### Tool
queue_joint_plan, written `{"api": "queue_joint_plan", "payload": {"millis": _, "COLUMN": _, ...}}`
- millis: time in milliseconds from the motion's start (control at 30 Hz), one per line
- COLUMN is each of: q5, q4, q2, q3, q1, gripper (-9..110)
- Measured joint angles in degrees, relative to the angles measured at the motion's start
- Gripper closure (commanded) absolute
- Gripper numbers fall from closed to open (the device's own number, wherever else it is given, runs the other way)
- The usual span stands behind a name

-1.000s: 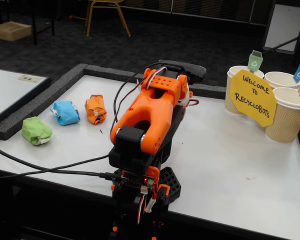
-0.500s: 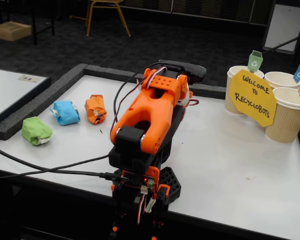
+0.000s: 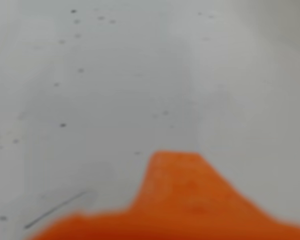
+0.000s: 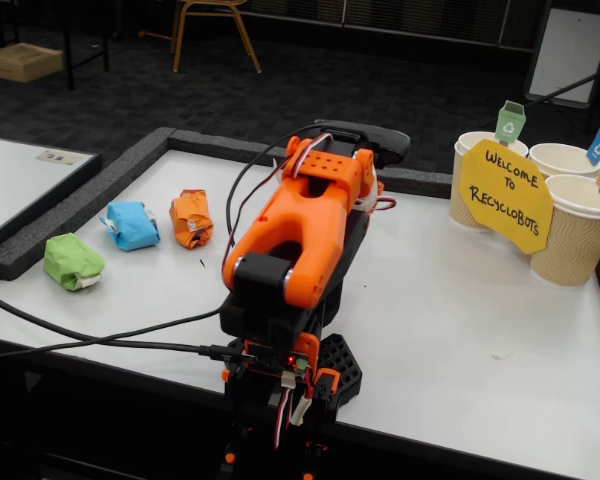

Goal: Sort rubbish by color.

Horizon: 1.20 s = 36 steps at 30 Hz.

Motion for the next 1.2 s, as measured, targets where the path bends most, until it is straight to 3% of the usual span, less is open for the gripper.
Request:
{"api": "queue_joint_plan", "payload": {"millis": 267, "q5": 0.0, "q4": 0.09, "q2": 0.0, "q3": 0.0, "q1": -4.22, "gripper": 101}}
{"api": "queue_joint_plan", "payload": {"millis": 1200, "q5": 0.0, "q4": 0.09, "q2": 0.0, "q3": 0.0, "q1": -3.6, "gripper": 101}}
